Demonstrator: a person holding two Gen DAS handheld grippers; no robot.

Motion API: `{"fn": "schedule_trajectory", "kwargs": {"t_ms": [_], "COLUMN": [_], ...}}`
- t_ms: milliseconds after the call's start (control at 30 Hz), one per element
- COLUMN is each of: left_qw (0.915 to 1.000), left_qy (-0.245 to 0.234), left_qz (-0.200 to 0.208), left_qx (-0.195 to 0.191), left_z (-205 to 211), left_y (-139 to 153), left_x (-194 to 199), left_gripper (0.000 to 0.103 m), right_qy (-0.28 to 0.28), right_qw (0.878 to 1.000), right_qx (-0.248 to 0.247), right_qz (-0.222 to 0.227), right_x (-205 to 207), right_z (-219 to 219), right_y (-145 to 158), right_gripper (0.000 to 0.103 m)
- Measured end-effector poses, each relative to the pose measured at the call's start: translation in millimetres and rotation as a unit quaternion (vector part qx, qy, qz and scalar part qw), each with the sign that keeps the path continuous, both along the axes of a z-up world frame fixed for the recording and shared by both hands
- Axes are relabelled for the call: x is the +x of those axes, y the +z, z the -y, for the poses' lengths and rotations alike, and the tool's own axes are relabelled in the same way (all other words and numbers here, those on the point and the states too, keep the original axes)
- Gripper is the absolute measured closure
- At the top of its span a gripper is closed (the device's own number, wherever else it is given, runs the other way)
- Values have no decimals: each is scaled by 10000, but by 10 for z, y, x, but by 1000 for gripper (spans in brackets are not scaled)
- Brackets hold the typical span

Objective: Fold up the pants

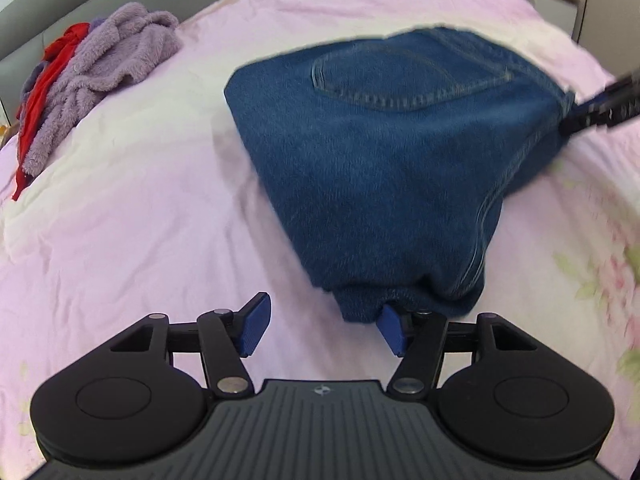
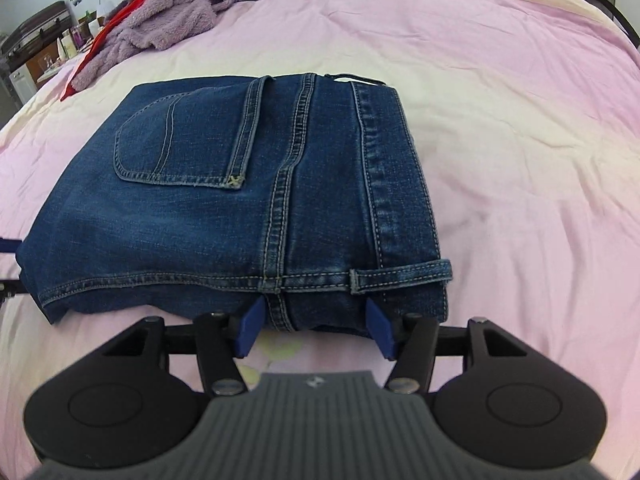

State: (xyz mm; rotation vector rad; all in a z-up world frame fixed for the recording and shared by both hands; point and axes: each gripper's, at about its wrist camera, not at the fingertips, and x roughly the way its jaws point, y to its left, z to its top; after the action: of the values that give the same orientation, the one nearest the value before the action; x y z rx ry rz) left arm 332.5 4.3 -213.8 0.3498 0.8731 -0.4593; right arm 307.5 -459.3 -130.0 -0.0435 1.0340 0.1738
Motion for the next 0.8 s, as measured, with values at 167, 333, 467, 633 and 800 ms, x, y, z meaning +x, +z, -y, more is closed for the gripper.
{"fn": "schedule_trajectory", "kwargs": {"t_ms": [167,333,467,633,800], "left_qw": [9904,9804,9860,9925,9980], "left_qy": [-747,-775,-428,-442,-317], "left_qz": [655,1303,1411,625,-48], "left_qx": [957,1259,774,957,546], "left_z": [327,439,254,240,83], "left_y": [-96,-179,147,5,-131], "left_x": [-148,-275,-220,-57,-93], "left_gripper": [44,81,91,92,97], "right_qy": [63,-20,51,52,34], "right_qw": [10000,10000,9999,9999,9997], "right_qx": [-31,-12,-101,50,11], "right_qz": [-22,-54,-51,-75,-228], "right_x": [42,66,65,44,55], "right_z": [0,5,-15,-23,-50], "right_y": [-25,-67,-40,-1,-119], "right_gripper": [49,47,48,49,49]}}
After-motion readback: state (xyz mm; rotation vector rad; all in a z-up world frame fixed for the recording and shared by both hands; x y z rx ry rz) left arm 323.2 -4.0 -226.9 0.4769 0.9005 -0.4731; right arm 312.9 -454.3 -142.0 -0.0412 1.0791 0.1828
